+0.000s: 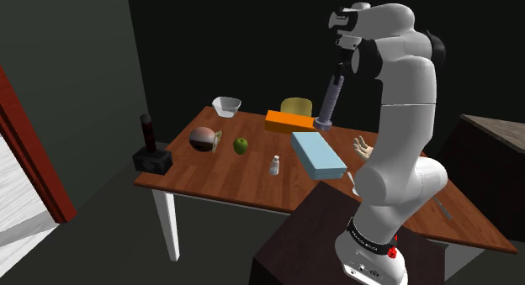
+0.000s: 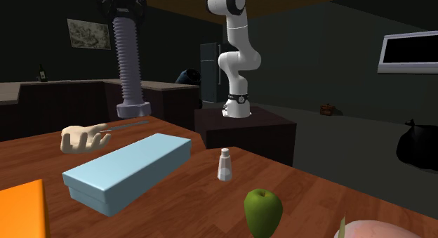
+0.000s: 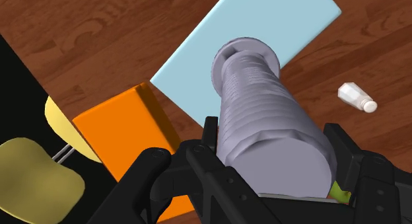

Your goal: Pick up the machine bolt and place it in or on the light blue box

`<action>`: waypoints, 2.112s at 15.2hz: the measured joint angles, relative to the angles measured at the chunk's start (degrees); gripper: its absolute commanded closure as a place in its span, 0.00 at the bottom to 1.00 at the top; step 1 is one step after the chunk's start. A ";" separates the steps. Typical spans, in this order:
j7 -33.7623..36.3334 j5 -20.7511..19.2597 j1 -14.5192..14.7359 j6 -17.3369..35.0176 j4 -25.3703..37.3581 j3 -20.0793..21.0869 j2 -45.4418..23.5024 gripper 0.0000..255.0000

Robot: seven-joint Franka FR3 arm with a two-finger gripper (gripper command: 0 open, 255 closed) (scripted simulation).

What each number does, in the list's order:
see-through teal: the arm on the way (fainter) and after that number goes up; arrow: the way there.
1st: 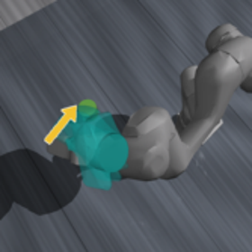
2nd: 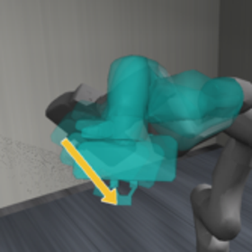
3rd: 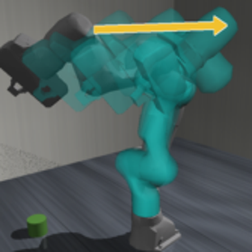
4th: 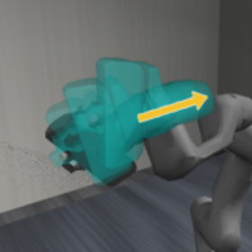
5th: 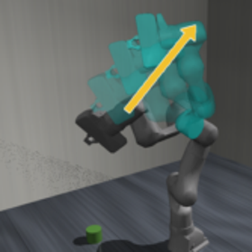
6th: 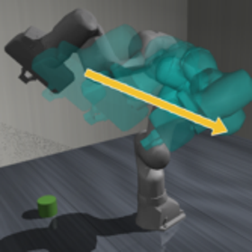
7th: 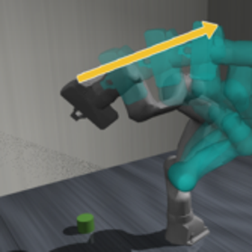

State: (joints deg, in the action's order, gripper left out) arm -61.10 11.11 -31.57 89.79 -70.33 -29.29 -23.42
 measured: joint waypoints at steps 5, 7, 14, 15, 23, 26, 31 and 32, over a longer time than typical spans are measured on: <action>-0.01 -0.36 0.90 4.34 -5.14 0.05 0.82 1.00; -0.06 -0.46 1.19 6.05 -7.14 0.07 1.10 1.00; -0.28 -0.38 1.85 11.61 -12.83 0.25 1.18 1.00; -0.27 -0.37 1.96 12.36 -13.59 0.29 1.18 1.00; -0.79 0.18 2.28 18.20 -18.85 0.61 0.47 1.00; -0.87 0.34 2.26 18.94 -19.31 0.69 0.17 1.00; -0.90 0.36 2.24 19.03 -19.33 0.69 0.16 0.00; -0.90 0.37 2.24 19.04 -19.32 0.69 0.17 0.00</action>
State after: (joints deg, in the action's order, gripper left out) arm -62.00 11.47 -29.33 108.83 -89.65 -28.61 -23.25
